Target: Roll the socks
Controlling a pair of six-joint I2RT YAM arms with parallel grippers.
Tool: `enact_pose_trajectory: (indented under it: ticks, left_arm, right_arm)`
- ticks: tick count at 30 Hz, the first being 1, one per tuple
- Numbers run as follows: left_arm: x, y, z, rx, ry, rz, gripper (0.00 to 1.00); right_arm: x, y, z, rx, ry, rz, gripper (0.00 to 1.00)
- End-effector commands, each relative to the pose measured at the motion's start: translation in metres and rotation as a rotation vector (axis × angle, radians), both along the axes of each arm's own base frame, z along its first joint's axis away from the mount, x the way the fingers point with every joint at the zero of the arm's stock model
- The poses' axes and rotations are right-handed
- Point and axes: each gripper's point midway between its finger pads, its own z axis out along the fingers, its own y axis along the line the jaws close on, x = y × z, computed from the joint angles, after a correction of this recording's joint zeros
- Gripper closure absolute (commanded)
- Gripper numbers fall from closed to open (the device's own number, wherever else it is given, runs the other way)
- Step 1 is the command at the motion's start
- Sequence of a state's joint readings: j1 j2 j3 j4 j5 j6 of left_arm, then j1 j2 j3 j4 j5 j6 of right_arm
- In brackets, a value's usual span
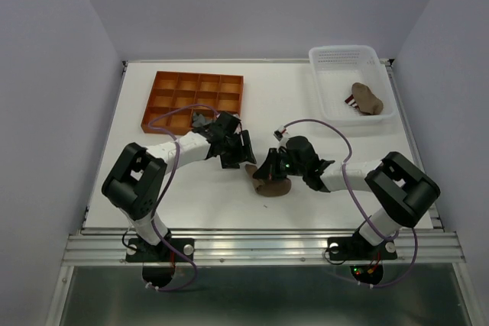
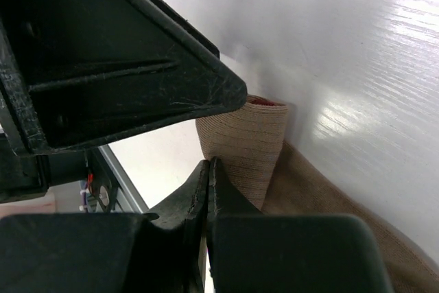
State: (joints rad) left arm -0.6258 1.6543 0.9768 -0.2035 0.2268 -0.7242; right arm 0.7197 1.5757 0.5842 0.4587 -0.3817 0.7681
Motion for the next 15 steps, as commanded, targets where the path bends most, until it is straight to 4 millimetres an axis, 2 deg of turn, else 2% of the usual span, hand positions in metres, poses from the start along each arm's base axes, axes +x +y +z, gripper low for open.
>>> enact_pose_trajectory:
  ticks: [1, 8, 15]
  left_arm:
    - [0.004, -0.013, 0.014, -0.031, -0.036, -0.035, 0.31]
    - [-0.003, -0.022, 0.013, -0.045, -0.028, -0.066, 0.41]
    - [-0.013, -0.026, 0.012, -0.057, -0.012, -0.105, 0.42]
  right_arm:
    - [0.003, 0.002, 0.000, 0.026, -0.014, 0.002, 0.99]
    - [0.005, 0.001, -0.004, 0.017, -0.010, -0.011, 0.99]
    - [0.010, 0.004, -0.001, 0.013, -0.043, 0.003, 0.99]
